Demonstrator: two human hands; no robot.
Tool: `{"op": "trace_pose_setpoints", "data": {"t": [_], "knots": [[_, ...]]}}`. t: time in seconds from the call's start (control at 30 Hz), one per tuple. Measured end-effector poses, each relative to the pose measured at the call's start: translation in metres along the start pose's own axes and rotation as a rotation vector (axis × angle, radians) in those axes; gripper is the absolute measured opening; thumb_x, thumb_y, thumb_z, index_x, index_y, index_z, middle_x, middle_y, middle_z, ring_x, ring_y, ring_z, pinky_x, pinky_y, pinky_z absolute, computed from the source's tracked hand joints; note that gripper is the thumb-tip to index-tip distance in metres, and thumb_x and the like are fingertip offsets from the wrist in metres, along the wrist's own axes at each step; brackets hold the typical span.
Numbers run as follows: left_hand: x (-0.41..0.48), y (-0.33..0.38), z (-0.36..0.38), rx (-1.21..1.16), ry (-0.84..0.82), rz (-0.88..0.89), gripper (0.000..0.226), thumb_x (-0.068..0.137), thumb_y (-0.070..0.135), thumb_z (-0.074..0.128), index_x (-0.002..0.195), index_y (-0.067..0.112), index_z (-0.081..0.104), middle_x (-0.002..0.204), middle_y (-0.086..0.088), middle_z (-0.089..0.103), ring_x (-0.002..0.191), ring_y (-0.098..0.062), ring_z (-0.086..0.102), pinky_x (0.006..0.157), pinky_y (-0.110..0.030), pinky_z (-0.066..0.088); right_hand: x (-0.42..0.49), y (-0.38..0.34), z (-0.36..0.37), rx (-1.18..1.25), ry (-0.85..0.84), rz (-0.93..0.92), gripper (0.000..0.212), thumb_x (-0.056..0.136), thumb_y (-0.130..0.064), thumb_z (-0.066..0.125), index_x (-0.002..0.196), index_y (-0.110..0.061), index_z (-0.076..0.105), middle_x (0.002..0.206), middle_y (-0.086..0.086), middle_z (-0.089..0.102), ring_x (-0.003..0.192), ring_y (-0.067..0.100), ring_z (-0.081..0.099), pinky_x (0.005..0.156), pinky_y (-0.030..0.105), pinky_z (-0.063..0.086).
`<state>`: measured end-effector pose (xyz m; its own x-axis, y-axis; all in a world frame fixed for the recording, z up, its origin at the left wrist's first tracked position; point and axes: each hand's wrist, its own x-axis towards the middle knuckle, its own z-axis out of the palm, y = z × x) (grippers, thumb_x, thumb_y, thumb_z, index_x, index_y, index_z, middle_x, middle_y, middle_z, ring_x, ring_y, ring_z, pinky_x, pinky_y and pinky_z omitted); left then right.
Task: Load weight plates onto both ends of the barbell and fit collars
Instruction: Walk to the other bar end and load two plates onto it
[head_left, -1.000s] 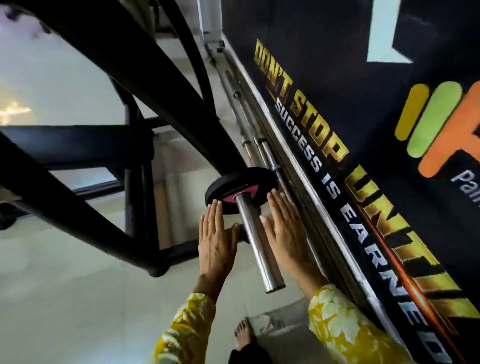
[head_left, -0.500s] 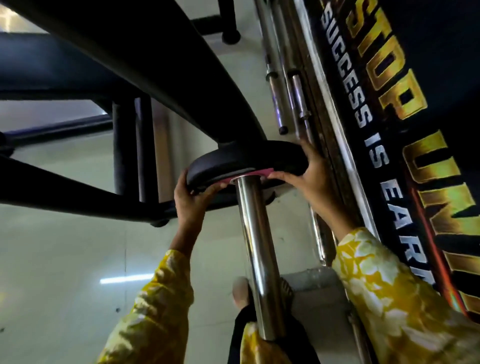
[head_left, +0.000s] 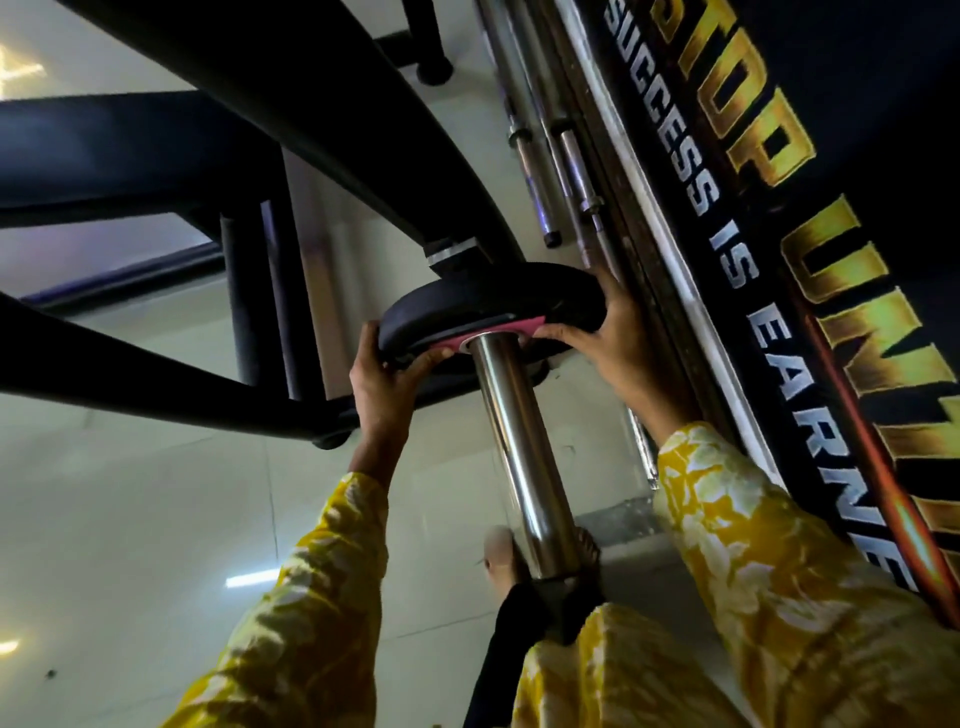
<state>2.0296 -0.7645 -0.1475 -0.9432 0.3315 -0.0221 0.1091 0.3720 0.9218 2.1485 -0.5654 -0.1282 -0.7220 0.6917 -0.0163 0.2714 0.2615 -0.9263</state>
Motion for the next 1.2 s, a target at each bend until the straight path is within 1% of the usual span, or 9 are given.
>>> {"op": "trace_pose_setpoints", "data": {"t": [0.27,0.37,0.5,0.6,0.73,0.83,0.97,1.07,1.2], "knots": [[-0.084,-0.002,-0.009,0.003,0.008,0.007,0.041,0.068,0.014,0.082,0.090,0.015,0.047,0.076,0.014,0.056,0.065,0.009,0.055,0.059,-0.012,0.046,-0.078,0.007,-0.021,0.013,-0.024,0.051,0.062,0.057,-0.022,0.087,0.104,0.001,0.054,0.092,0.010,0.061,0.087,0.009,0.056,0.079,0.023,0.046],[-0.124,-0.005,-0.017,-0.017,-0.020,0.000,0.039,0.070,0.011,0.080,0.091,0.014,0.048,0.080,0.013,0.058,0.070,0.008,0.057,0.063,-0.018,0.049,-0.122,0.011,-0.032,0.024,-0.027,0.052,0.066,0.056,-0.036,0.082,0.104,-0.001,0.054,0.097,0.018,0.063,0.091,0.024,0.060,0.081,0.034,0.048],[-0.189,-0.012,-0.028,-0.090,-0.084,-0.050,0.042,0.071,0.005,0.078,0.098,0.023,0.051,0.088,0.019,0.063,0.081,0.006,0.060,0.070,-0.023,0.053,-0.189,0.007,-0.053,0.021,-0.035,0.073,0.060,0.053,-0.041,0.081,0.103,-0.020,0.055,0.094,-0.002,0.061,0.089,-0.005,0.057,0.080,0.013,0.044],[-0.243,-0.013,-0.036,-0.112,-0.109,-0.104,0.042,0.071,0.004,0.078,0.093,0.028,0.052,0.086,0.014,0.063,0.078,0.007,0.059,0.067,-0.022,0.052,-0.234,0.003,-0.066,-0.018,-0.062,0.100,0.065,0.052,-0.049,0.077,0.104,-0.017,0.054,0.098,0.008,0.061,0.094,0.013,0.058,0.083,0.028,0.045],[-0.288,-0.001,-0.052,-0.136,-0.135,-0.129,0.042,0.064,0.027,0.081,0.095,0.013,0.057,0.085,0.004,0.063,0.074,0.000,0.058,0.063,-0.023,0.049,-0.277,-0.013,-0.084,-0.025,-0.066,0.104,0.065,0.059,-0.027,0.086,0.113,-0.015,0.051,0.107,0.004,0.057,0.104,0.018,0.054,0.089,0.016,0.042],[-0.303,0.024,-0.072,-0.194,-0.139,-0.120,0.044,0.067,0.018,0.082,0.103,0.008,0.060,0.094,-0.001,0.067,0.082,-0.006,0.062,0.067,-0.021,0.049,-0.298,-0.047,-0.092,-0.009,-0.006,0.028,0.062,0.062,-0.009,0.083,0.116,-0.011,0.052,0.104,-0.010,0.055,0.099,-0.007,0.051,0.084,0.000,0.035],[-0.317,0.063,-0.113,-0.287,-0.089,-0.042,0.045,0.071,0.008,0.079,0.112,0.003,0.060,0.102,-0.006,0.069,0.088,-0.004,0.065,0.071,-0.015,0.049,-0.310,-0.121,-0.095,0.011,0.000,-0.130,0.061,0.062,-0.013,0.084,0.116,-0.006,0.057,0.109,-0.001,0.059,0.104,0.008,0.055,0.094,0.017,0.042],[-0.325,0.086,-0.153,-0.324,-0.013,-0.009,0.045,0.068,0.027,0.082,0.107,0.012,0.065,0.098,-0.002,0.072,0.092,-0.012,0.067,0.076,-0.027,0.053,-0.317,-0.183,-0.087,0.039,-0.057,-0.251,0.059,0.062,-0.012,0.084,0.115,-0.007,0.058,0.109,-0.002,0.059,0.101,0.001,0.053,0.090,0.007,0.039],[-0.335,0.111,-0.215,-0.354,0.155,-0.011,0.051,0.058,0.041,0.083,0.098,0.013,0.066,0.086,0.000,0.071,0.077,-0.010,0.063,0.069,-0.038,0.053,-0.332,-0.250,-0.061,0.019,-0.102,-0.369,0.066,0.060,-0.023,0.085,0.119,-0.009,0.058,0.119,0.006,0.061,0.110,0.010,0.055,0.097,0.020,0.042]]}}
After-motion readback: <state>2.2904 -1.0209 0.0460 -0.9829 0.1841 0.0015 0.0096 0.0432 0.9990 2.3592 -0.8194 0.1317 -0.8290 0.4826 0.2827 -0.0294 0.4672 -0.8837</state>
